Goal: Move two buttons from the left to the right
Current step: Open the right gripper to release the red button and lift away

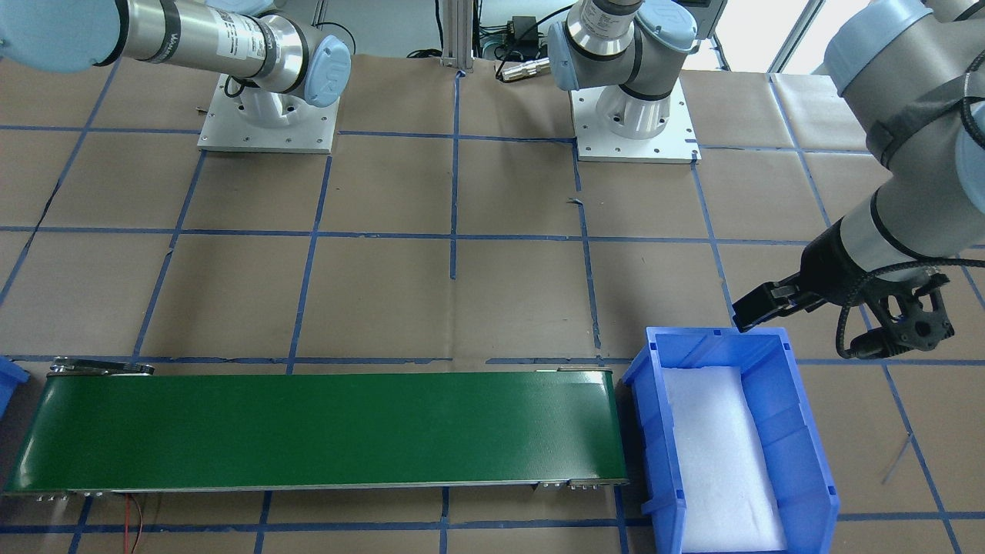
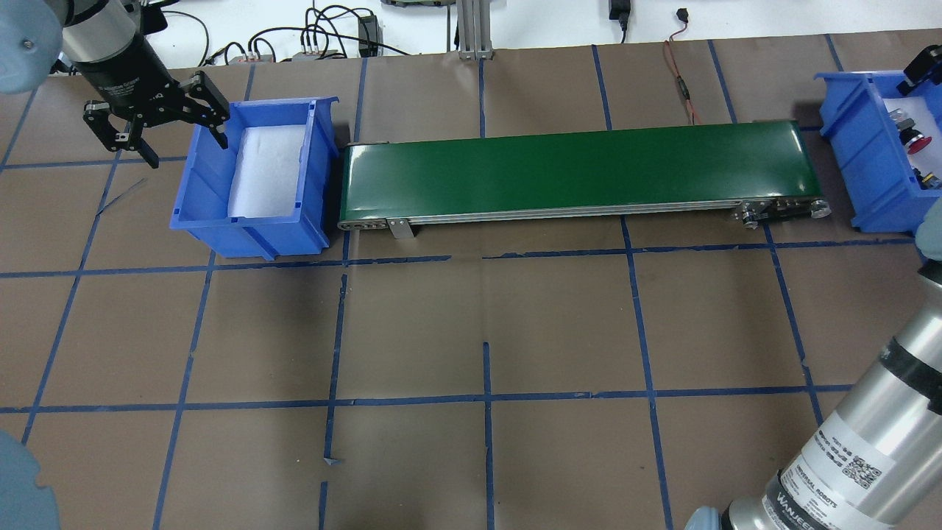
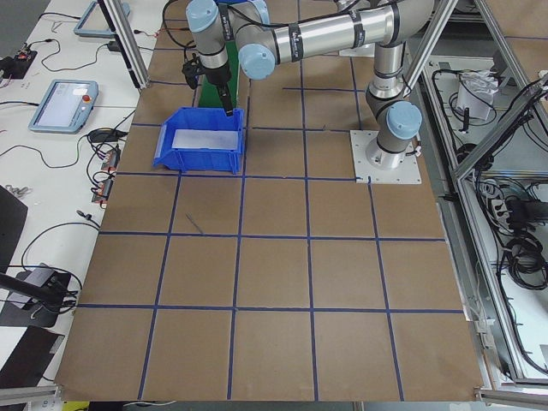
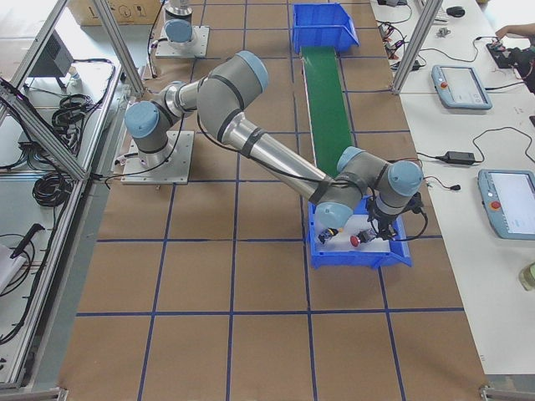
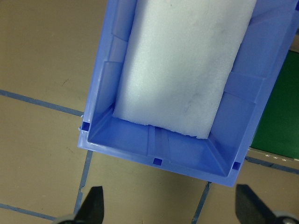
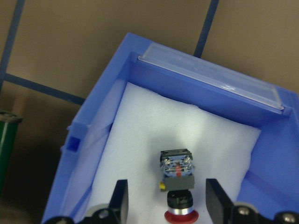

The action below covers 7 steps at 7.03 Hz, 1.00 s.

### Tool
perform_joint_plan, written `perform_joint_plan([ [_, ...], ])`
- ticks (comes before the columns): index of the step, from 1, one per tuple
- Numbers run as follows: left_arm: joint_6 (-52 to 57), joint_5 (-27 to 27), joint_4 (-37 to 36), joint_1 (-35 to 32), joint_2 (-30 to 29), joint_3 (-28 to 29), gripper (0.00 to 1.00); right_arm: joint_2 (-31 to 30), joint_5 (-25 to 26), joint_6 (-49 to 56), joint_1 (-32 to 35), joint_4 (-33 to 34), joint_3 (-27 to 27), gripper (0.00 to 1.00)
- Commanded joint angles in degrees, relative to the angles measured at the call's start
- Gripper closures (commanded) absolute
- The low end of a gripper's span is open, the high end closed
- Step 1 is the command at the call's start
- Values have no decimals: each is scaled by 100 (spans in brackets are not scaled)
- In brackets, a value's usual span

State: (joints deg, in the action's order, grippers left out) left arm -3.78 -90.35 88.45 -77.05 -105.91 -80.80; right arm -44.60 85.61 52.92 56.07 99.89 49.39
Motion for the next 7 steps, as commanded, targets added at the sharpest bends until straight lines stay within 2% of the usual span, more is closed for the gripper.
perform_joint_plan([
  [1,0,0,14,15,0,3,0,-557,-10,-27,393,-374,79,35],
  [3,0,0,14,15,0,3,0,-891,8,-402,1183,-610,80,33],
  [6,0,0,14,15,0,-6,0,-1270,25,-2062,2361,-979,150,29],
  [7,0,-9,14,15,0,3,0,-1506,34,-2458,2643,-989,341,25],
])
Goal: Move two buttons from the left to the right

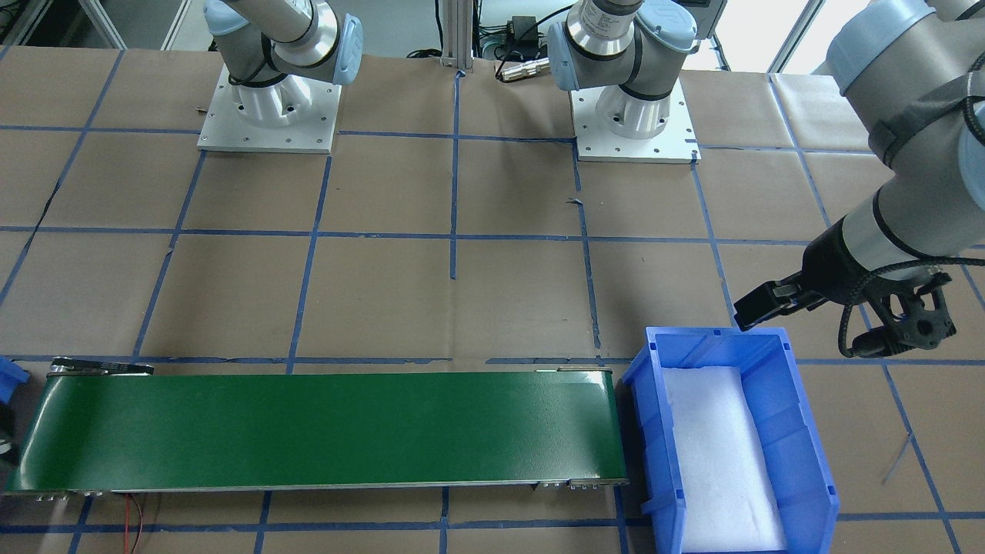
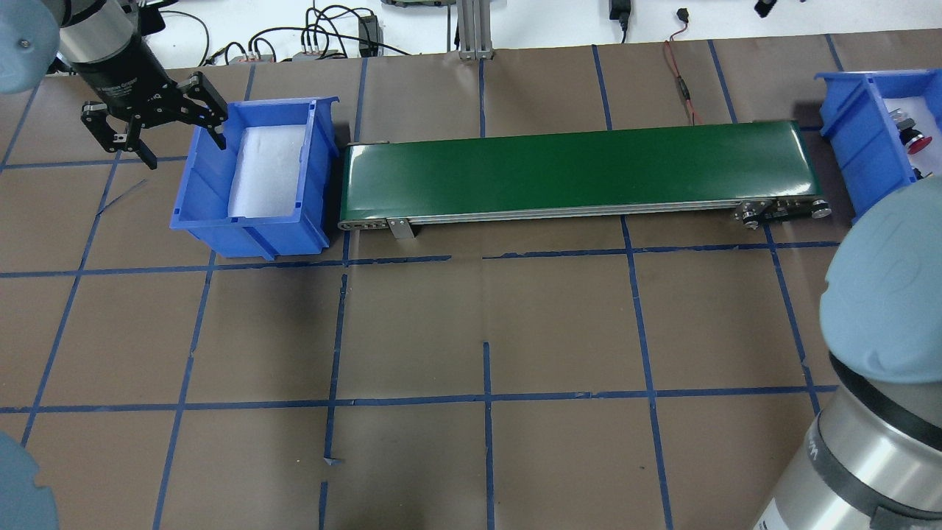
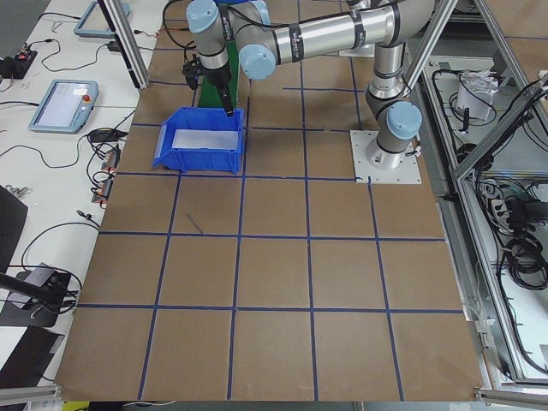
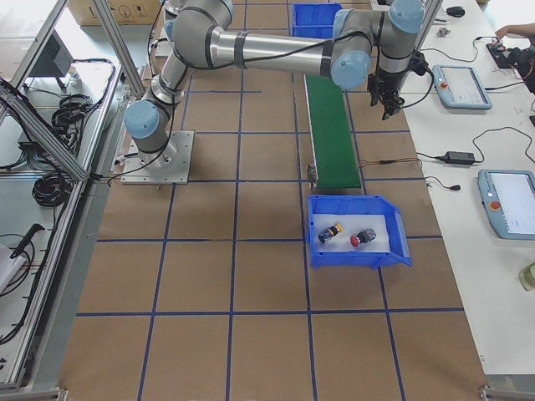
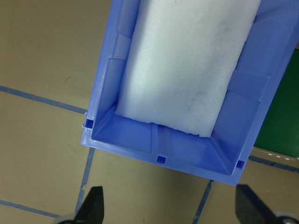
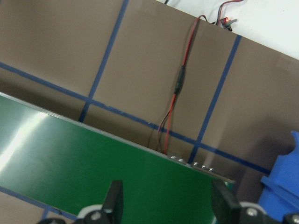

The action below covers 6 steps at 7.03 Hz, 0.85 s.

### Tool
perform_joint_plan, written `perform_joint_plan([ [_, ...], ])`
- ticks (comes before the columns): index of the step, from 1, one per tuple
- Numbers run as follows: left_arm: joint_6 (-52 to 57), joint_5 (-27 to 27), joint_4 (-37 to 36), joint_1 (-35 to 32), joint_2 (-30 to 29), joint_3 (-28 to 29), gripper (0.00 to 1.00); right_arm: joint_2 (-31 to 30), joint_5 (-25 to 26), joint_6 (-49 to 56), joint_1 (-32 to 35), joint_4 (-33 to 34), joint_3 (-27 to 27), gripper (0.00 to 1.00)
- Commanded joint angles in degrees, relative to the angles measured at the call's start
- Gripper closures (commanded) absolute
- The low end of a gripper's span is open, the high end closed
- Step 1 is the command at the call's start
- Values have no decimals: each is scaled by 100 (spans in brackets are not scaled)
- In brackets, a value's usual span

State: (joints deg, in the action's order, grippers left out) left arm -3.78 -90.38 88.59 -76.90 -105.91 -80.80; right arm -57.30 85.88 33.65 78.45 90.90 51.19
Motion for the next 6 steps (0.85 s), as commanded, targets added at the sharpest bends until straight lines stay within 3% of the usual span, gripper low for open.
perform_joint_plan([
  [1,0,3,0,0,0,-6,0,-594,51,-979,642,-98,477,25],
  [4,0,3,9,-9,0,-23,0,-1675,78,-2243,1101,-63,1759,20],
  [5,0,3,9,-9,0,-23,0,-2062,87,-2745,1232,-72,2207,0],
  [6,0,3,9,0,0,-23,0,-2405,87,-2889,1242,-194,2559,0],
])
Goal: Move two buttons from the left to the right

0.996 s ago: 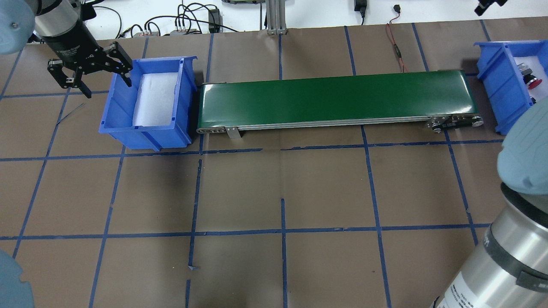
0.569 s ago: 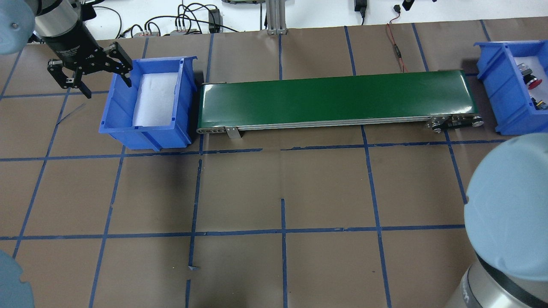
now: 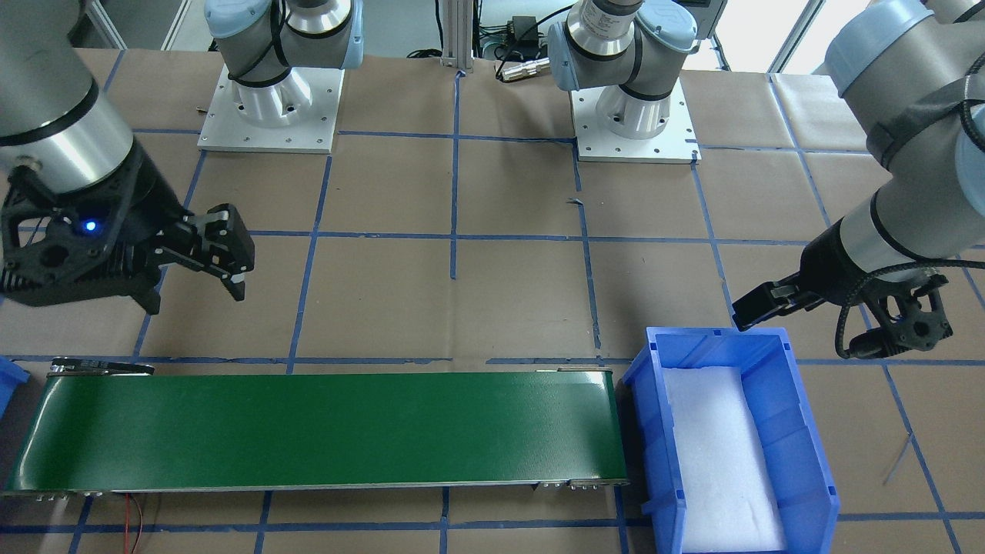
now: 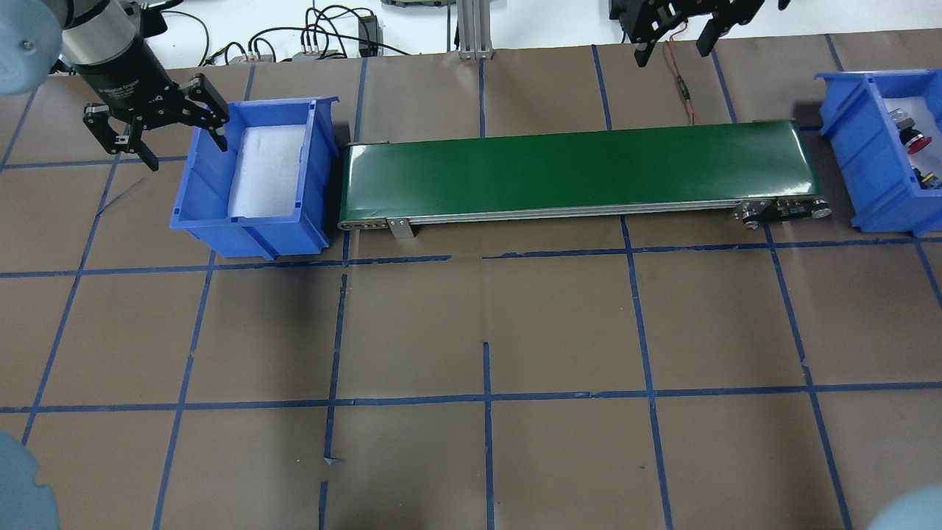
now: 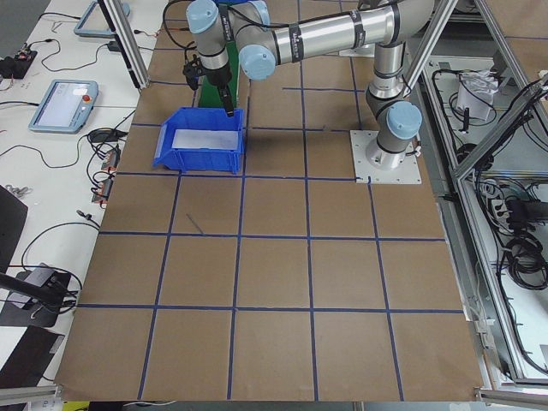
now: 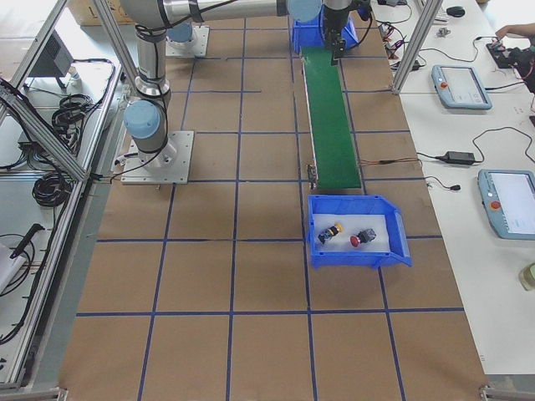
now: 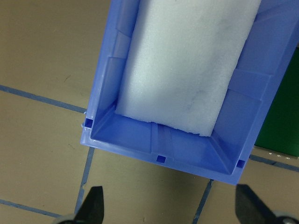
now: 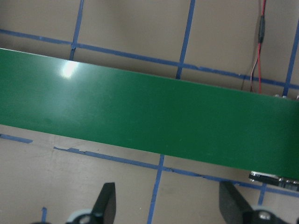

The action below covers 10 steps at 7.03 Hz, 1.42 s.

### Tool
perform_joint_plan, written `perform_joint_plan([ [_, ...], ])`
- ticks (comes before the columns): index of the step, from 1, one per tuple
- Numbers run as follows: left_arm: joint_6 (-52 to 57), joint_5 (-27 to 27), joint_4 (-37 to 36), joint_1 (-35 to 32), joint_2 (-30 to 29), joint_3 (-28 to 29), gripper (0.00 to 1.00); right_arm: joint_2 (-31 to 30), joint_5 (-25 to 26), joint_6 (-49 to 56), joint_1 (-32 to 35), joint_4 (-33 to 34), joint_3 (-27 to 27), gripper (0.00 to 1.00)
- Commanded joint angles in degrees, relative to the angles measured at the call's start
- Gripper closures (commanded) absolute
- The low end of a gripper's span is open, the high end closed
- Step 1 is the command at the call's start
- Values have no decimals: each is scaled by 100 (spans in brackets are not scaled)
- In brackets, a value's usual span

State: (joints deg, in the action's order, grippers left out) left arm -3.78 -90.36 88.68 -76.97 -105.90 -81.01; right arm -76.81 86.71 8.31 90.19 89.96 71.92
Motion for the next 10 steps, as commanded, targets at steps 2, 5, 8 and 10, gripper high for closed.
perform_joint_plan([
  [2,0,0,1,7,0,-11,0,-843,30,-348,69,-383,962,0],
  [5,0,0,1,7,0,-11,0,-1369,250,-357,60,-313,1602,2],
  [8,0,0,1,7,0,-11,0,-1513,293,-366,60,55,1808,0],
  [10,0,0,1,7,0,-11,0,-1513,399,-322,60,101,1817,0],
])
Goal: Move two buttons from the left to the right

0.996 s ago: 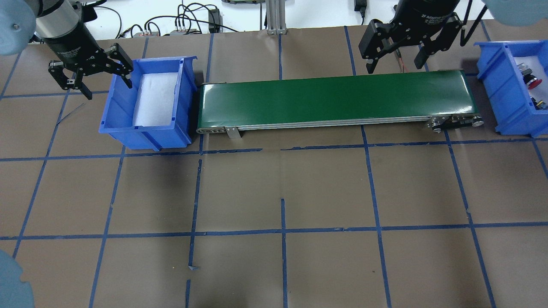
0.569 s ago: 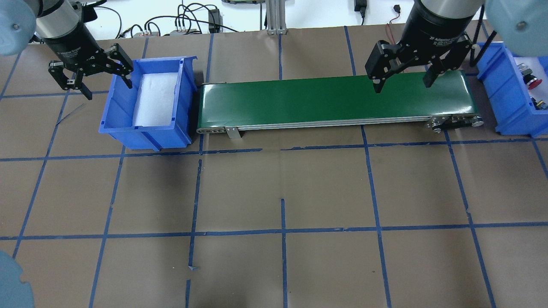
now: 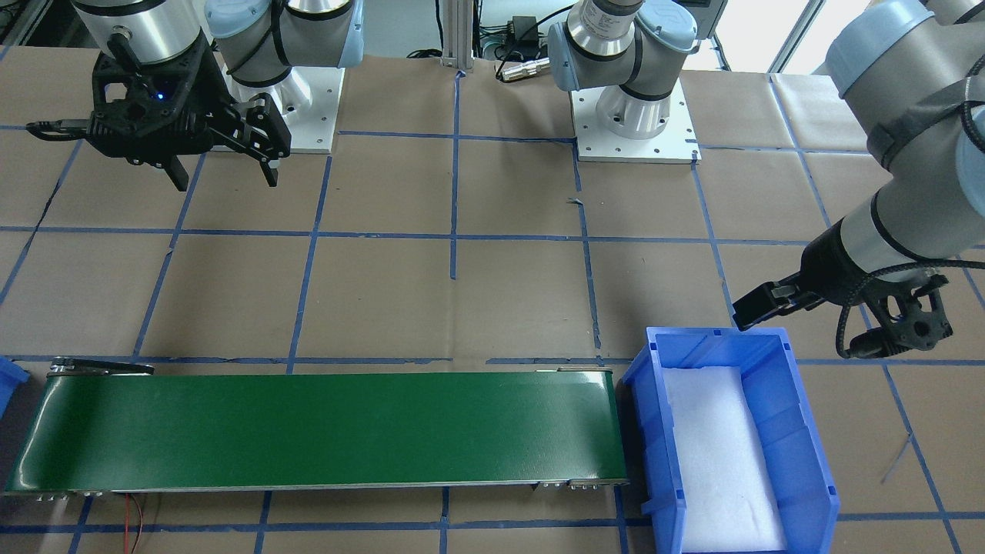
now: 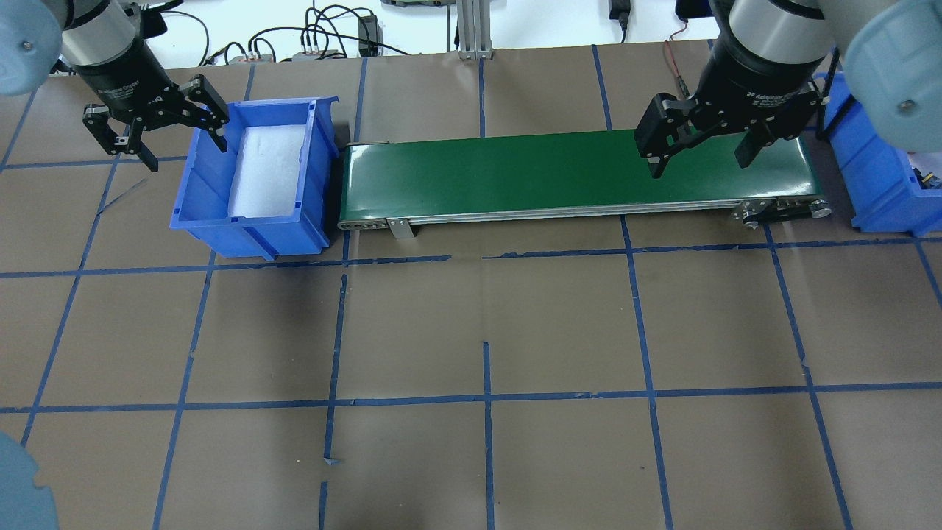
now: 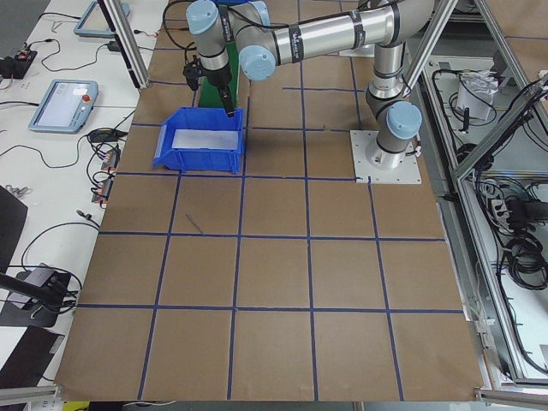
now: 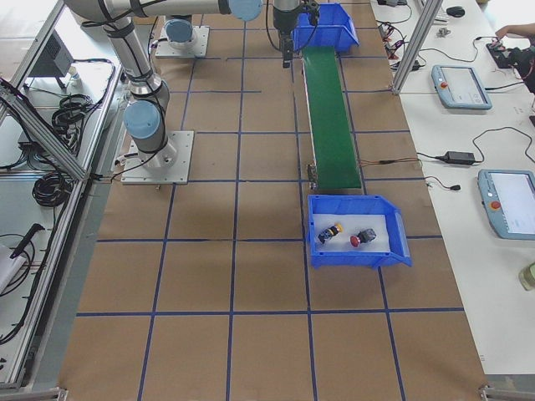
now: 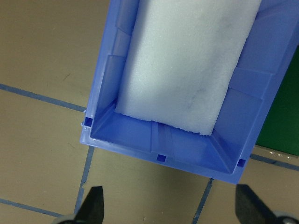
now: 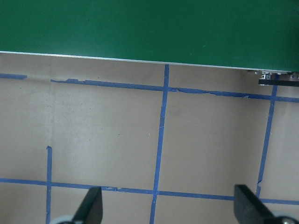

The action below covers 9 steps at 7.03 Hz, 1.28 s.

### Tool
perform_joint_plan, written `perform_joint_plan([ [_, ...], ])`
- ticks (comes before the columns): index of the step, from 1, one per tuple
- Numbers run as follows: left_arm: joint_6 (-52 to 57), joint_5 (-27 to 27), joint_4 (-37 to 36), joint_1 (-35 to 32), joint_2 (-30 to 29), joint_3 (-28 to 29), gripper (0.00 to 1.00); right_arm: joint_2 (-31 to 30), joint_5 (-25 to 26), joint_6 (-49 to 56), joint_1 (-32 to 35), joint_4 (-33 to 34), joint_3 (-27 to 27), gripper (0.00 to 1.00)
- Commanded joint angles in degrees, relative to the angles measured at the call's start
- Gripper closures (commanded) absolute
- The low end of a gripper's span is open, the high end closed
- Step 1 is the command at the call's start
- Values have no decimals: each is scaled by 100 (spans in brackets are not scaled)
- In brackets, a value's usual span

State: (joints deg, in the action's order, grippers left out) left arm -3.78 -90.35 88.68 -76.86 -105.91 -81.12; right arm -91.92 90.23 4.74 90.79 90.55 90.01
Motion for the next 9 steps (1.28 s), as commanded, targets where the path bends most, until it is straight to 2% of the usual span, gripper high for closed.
perform_joint_plan([
  [1,0,0,9,5,0,0,0,-1,47,54,-9,42,7,0],
  [9,0,-9,-9,-13,18,-70,0,174,38,80,-88,51,-19,0],
])
